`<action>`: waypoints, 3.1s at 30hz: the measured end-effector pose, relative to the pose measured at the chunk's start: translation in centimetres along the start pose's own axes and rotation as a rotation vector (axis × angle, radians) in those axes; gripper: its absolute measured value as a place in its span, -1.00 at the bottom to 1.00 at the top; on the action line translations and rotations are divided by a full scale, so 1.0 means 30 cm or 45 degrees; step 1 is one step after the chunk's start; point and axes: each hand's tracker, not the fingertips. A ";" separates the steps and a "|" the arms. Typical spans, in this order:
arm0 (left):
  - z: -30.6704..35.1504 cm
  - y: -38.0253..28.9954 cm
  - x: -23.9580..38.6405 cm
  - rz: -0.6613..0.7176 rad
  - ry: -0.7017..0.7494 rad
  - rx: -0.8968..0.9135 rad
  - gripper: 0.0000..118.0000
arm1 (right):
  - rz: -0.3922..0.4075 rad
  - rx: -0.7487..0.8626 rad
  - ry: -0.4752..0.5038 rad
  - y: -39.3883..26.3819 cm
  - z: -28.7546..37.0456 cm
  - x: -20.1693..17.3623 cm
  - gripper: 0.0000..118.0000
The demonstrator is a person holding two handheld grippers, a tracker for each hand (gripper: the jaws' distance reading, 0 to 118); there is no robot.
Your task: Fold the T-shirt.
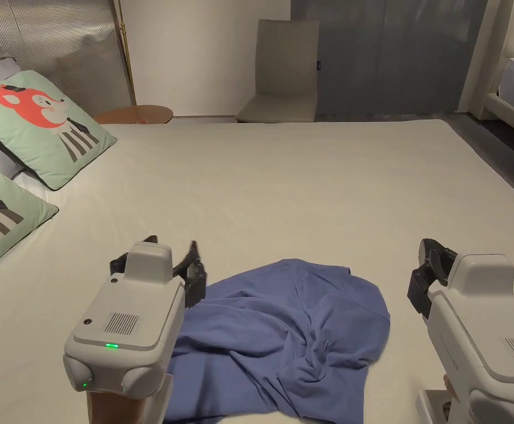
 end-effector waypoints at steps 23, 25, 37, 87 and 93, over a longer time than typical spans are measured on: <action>-0.024 -0.316 -0.147 0.392 -0.078 -0.845 -1.00 | -0.002 -0.061 0.025 -0.046 -0.016 -0.012 -0.98; -0.003 -0.356 -0.141 0.406 -0.081 -0.881 -1.00 | -0.004 -0.071 0.026 -0.054 -0.019 -0.014 -0.98; 0.033 -0.472 -0.047 0.377 -0.073 -1.013 0.22 | 0.002 -0.113 0.052 -0.084 -0.022 -0.030 -0.98; -0.103 -0.103 -0.234 0.576 -0.228 -0.589 -0.91 | 0.173 -0.557 0.089 0.117 -0.620 0.135 -0.94; -0.237 0.180 -0.387 0.456 -0.116 -0.402 -0.91 | 0.234 -0.385 -0.006 0.362 -0.652 0.194 -0.94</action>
